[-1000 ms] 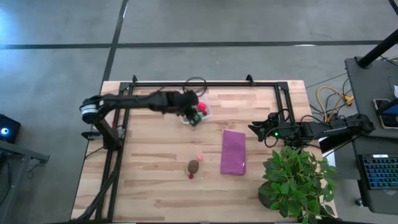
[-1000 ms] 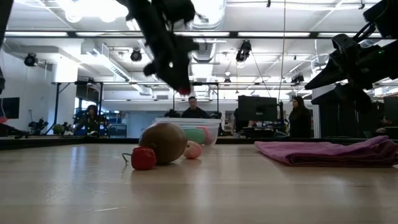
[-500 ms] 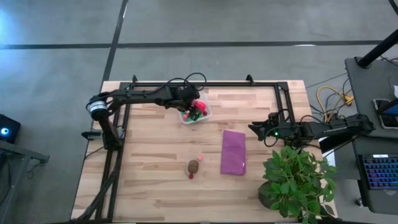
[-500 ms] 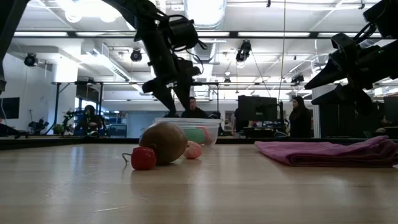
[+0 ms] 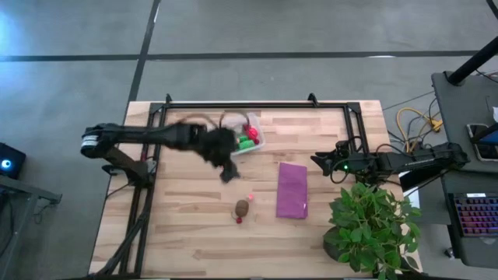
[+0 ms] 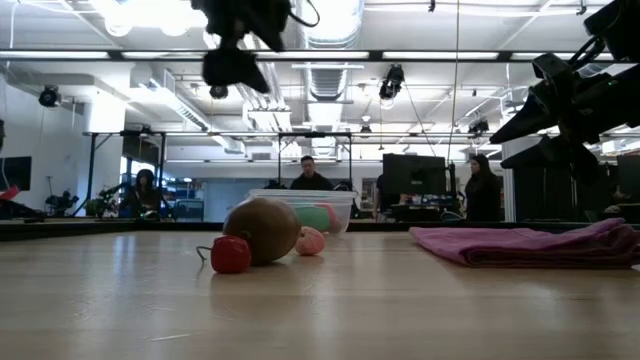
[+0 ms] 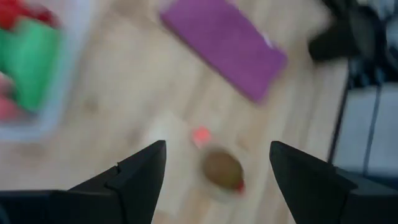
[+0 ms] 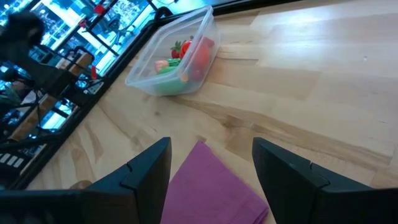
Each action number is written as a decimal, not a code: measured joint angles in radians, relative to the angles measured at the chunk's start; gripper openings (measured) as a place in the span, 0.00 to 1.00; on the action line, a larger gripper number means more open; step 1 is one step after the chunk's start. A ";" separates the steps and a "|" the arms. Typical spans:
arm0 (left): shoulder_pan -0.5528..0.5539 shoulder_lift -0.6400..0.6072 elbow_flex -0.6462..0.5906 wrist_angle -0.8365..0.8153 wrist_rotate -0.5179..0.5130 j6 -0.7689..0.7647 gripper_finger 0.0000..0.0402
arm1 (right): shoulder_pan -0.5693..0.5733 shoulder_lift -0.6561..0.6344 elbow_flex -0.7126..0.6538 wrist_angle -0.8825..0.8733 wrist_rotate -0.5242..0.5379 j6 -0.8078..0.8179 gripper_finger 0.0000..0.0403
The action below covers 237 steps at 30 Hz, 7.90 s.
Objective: Pick and placing Produce into tupperware
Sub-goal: Put the pink peach into the white bin, then put the brown kiwi into the white bin
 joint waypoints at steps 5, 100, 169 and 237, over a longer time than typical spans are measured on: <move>-0.163 0.024 -0.034 -0.012 -0.005 -0.066 0.68 | 0.000 0.006 0.000 -0.001 0.000 -0.003 0.54; -0.219 0.519 -0.003 0.259 -0.188 0.185 0.55 | 0.000 0.005 0.000 0.002 -0.074 0.018 0.54; -0.407 0.246 -0.042 -0.027 -0.349 0.134 0.61 | 0.000 0.011 0.000 0.007 -0.072 0.014 0.54; -0.380 0.390 -0.106 0.263 -0.239 0.942 0.54 | 0.000 0.011 0.000 0.008 -0.079 0.106 0.54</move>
